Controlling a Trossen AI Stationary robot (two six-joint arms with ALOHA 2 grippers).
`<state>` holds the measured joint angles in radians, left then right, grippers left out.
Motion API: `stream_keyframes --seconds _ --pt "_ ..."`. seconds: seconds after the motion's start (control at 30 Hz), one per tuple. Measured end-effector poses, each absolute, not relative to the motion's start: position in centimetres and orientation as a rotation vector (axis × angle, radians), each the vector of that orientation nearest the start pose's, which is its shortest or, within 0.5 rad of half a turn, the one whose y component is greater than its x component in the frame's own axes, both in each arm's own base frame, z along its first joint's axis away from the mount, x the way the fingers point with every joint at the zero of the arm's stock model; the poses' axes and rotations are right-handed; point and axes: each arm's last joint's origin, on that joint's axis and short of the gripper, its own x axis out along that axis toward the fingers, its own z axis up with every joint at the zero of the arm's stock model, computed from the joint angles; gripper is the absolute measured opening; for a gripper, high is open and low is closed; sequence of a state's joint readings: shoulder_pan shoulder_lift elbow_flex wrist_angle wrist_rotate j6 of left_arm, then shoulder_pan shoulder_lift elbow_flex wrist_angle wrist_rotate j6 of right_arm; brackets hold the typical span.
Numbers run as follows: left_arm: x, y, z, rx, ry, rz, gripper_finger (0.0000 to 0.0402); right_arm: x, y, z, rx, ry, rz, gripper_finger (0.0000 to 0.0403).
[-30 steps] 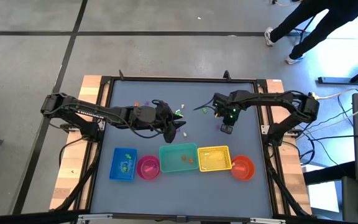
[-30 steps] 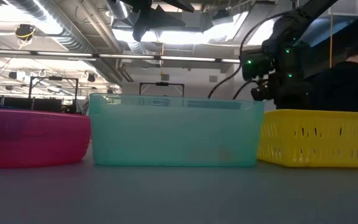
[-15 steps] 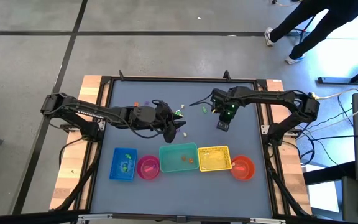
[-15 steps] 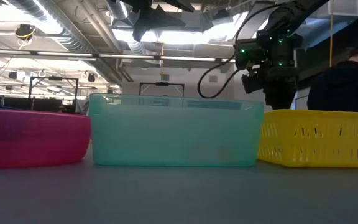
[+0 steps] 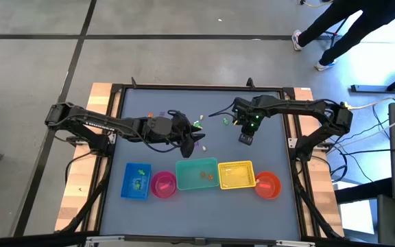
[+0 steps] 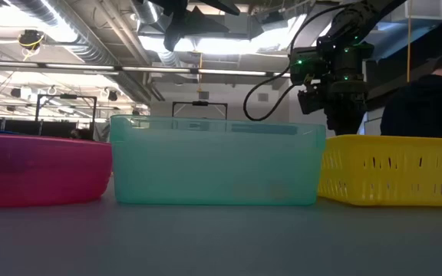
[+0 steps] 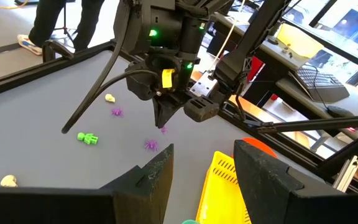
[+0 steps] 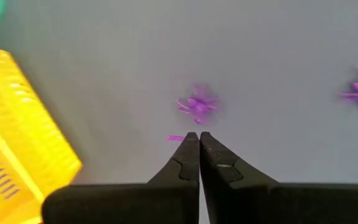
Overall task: Sort Halloween decoration
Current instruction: Put the purple spider toy into the pink bin
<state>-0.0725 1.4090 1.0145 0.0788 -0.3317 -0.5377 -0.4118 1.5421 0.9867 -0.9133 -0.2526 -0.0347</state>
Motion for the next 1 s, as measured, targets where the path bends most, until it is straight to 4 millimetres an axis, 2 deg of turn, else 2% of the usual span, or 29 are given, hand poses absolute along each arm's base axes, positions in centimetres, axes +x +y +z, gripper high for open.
stream_keyframes --seconds 0.47,0.6,0.77,1.0 --pt "31.7 -1.4 29.6 -0.468 0.233 0.326 0.0153 26.5 -9.9 20.2 0.674 1.104 0.089 0.0000" --pt "31.3 -1.3 30.0 -0.419 0.237 0.320 0.0153 27.6 -9.5 20.7 0.668 1.005 0.126 0.0000" --pt "29.8 -0.5 31.3 -0.413 0.231 0.340 0.0153 29.9 -7.2 21.6 0.561 0.877 0.195 0.0000" --pt "26.5 0.7 32.8 -0.408 0.290 0.396 0.0153 33.2 -2.5 23.6 0.363 0.595 0.250 0.0000"
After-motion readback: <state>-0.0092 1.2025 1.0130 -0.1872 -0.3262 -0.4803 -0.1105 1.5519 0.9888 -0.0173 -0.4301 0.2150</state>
